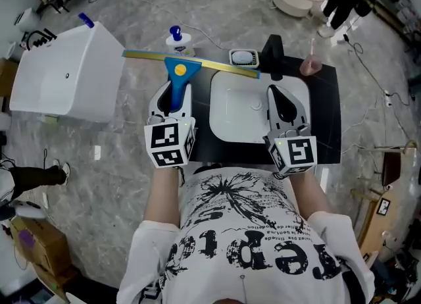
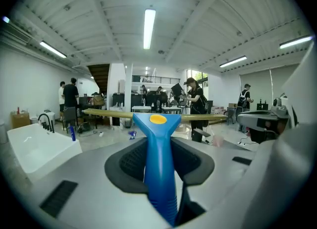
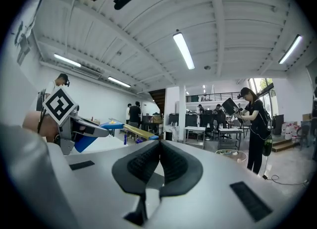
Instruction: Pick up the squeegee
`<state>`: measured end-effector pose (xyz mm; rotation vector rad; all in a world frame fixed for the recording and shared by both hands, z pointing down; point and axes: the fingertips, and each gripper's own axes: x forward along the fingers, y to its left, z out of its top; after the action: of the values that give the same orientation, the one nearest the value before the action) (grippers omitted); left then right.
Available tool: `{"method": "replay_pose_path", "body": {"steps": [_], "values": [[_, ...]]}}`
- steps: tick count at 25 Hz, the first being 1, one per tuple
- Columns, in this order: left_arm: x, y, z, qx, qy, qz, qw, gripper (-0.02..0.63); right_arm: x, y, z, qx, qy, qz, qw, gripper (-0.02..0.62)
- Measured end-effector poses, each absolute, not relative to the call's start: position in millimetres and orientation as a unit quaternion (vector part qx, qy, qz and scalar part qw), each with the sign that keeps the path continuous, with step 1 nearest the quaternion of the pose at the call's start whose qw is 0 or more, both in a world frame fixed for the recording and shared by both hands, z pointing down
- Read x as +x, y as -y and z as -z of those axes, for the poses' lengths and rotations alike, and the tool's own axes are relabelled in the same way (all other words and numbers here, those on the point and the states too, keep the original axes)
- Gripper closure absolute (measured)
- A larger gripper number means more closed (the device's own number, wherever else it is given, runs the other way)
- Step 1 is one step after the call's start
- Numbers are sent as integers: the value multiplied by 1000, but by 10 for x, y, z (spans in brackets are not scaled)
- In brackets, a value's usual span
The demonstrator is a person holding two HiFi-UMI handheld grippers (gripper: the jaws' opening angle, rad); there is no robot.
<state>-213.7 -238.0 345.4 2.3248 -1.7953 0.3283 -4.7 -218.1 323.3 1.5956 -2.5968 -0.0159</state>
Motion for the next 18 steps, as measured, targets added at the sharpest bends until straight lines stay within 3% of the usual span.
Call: {"method": "replay_pose_path", "body": {"steps": [10,18], "values": [[-2047,2122,-2527,810,586,-14,7,466,-22,1963,-2703,513,856,64,11,580],[-2021,2034,-2419,821,571,-4,-21,466,-29,1907,-2616,519,852,71,-3,581]]}}
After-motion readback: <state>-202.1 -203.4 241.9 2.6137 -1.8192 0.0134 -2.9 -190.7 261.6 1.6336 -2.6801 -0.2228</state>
